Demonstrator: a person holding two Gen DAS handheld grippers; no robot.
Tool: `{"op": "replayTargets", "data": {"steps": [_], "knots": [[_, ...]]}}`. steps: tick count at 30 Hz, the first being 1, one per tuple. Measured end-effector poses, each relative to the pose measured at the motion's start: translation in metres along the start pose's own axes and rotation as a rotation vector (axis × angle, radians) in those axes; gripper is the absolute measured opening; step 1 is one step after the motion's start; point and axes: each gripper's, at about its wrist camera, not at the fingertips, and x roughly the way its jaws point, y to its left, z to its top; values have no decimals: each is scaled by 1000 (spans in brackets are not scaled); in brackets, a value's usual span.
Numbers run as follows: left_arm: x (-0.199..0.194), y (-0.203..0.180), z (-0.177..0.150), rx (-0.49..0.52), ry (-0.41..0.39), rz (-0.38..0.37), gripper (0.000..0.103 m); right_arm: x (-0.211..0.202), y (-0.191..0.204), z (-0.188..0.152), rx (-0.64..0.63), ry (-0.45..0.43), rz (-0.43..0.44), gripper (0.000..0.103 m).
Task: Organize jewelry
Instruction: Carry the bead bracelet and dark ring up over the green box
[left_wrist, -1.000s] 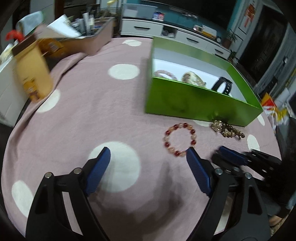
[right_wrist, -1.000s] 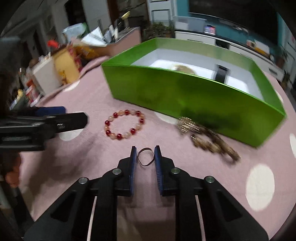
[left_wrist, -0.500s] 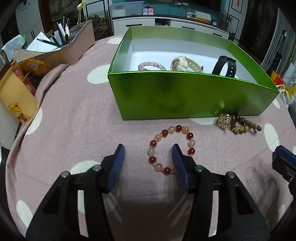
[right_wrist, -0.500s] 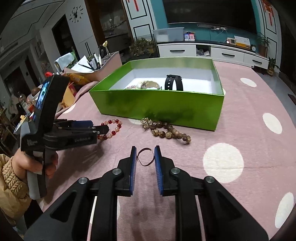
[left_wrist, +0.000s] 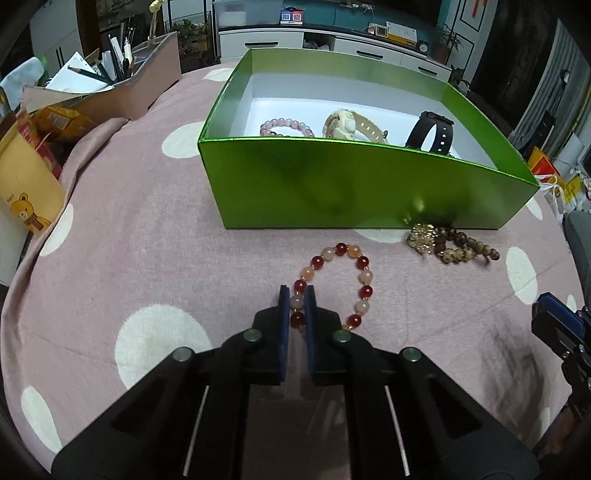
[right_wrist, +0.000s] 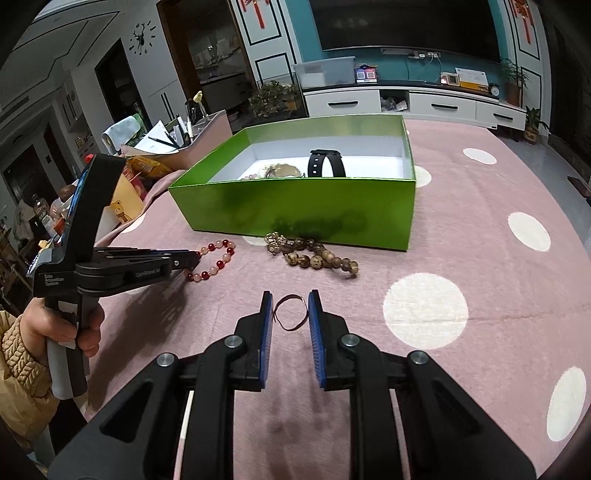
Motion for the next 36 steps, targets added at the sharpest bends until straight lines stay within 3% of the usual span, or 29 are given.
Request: {"op": "replayTargets", "data": {"steps": [36], "knots": [[-96,-15,5,-3,-161,-90,7,-41,1,-6,20,-75,17,19]]}}
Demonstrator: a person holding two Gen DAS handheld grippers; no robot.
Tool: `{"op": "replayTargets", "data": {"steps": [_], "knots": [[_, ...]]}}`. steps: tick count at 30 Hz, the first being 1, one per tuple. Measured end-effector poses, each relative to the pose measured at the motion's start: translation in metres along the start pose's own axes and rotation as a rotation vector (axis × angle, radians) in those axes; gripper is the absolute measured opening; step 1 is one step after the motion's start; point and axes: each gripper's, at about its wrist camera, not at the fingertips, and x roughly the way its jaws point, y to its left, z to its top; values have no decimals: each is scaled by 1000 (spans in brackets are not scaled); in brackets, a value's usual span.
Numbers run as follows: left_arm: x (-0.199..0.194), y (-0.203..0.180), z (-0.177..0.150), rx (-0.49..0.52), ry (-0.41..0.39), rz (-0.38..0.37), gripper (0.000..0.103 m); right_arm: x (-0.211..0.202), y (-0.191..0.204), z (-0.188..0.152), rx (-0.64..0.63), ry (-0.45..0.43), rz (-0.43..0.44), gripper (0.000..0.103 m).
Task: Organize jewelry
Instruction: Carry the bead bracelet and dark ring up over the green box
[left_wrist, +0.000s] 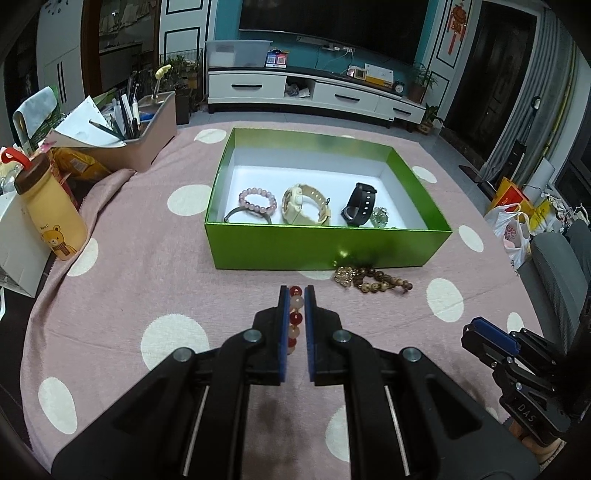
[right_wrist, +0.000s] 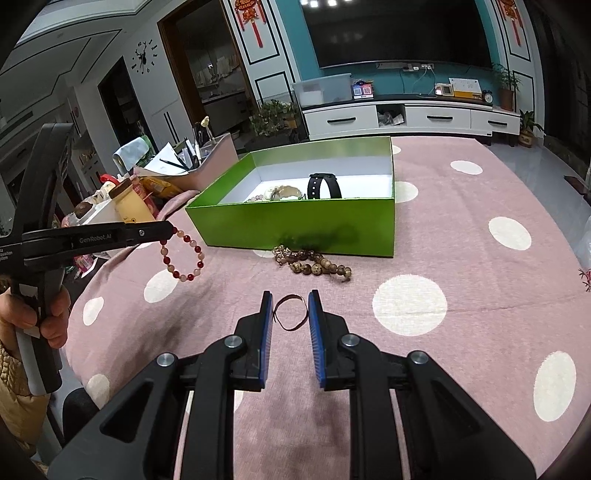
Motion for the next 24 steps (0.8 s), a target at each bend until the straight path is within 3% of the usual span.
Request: {"op": "replayTargets", "data": {"steps": [24], "knots": [[-30,-13,17,26,-69,-11,7,-19,1,12,-3,-66,22,19]]}}
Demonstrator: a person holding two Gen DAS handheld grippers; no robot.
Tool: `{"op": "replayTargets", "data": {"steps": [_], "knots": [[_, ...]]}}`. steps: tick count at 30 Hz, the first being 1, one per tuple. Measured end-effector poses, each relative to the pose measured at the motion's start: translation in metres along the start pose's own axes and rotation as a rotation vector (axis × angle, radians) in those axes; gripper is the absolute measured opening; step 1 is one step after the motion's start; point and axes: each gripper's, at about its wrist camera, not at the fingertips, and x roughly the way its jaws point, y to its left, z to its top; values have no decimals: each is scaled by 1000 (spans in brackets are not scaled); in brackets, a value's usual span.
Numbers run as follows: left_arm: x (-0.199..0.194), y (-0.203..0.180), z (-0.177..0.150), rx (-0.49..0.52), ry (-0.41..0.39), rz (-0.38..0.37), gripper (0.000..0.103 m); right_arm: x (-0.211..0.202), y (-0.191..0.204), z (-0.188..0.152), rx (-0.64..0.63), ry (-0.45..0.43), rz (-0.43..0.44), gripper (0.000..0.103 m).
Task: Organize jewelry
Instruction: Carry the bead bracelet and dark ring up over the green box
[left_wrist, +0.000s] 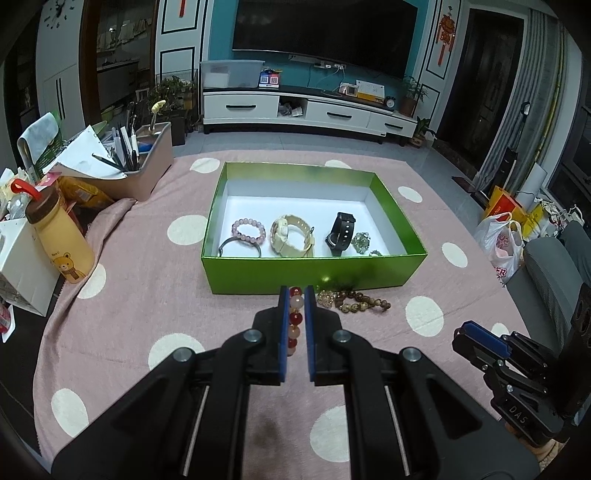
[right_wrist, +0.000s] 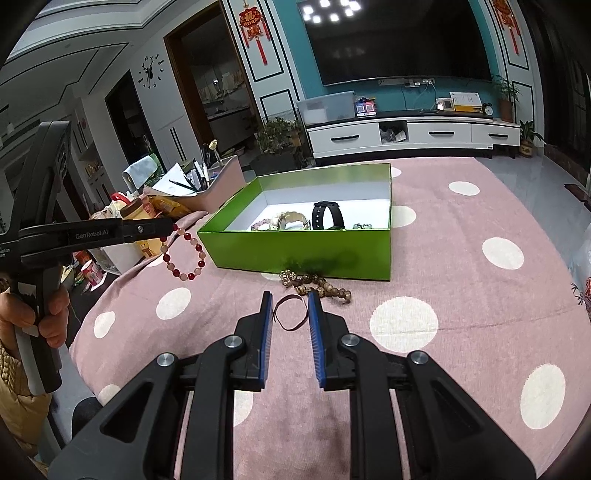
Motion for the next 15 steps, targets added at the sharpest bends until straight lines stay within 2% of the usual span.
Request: {"op": "replayTargets", "data": {"steps": [15], "knots": [[3,-3,12,5,-13,-7,7,6,-3,12,-3,-17,8,19]]}}
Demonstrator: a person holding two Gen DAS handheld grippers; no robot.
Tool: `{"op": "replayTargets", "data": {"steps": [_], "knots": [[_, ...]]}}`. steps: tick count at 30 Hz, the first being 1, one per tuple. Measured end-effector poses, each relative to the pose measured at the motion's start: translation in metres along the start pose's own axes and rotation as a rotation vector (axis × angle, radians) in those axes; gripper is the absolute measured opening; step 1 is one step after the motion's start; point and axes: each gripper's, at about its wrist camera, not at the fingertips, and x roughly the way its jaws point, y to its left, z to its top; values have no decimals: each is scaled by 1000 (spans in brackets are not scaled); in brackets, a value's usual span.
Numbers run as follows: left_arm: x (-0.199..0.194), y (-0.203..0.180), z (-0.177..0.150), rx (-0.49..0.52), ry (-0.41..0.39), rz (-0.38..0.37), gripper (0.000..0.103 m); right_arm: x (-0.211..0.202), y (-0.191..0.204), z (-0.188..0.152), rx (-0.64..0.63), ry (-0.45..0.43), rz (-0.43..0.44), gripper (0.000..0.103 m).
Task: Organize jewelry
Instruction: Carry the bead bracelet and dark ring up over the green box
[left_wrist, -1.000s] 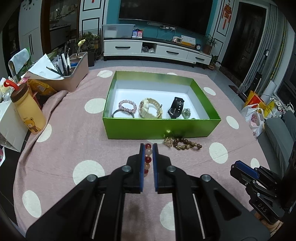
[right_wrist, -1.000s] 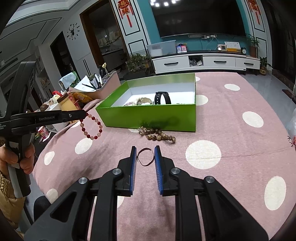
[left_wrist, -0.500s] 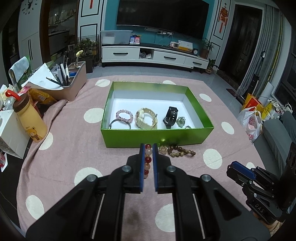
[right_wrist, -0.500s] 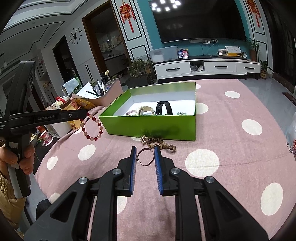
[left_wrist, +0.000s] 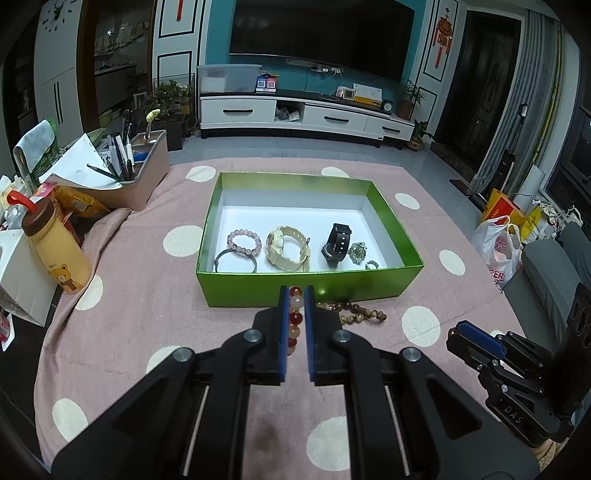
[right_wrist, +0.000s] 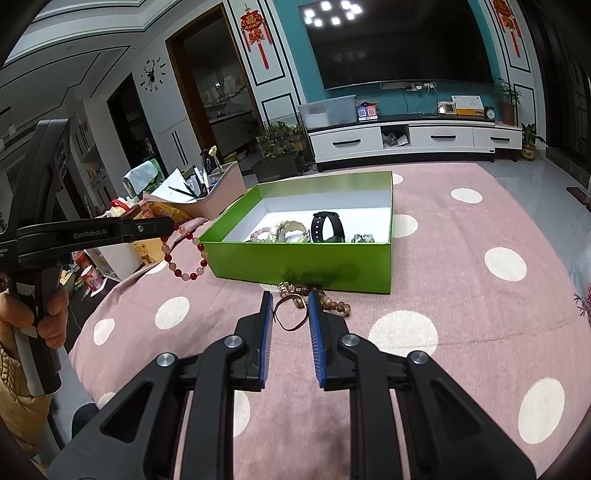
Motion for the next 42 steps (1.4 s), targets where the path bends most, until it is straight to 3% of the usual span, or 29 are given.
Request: {"op": "replayTargets", "data": {"steps": [24,42], "knots": [[10,-2,15,15,-9,-1,7,10,-5,14,-6,-20,-2,19],[20,3,41,21,-43,7,7,28,-9,50,-40,-58,-28,19]]}}
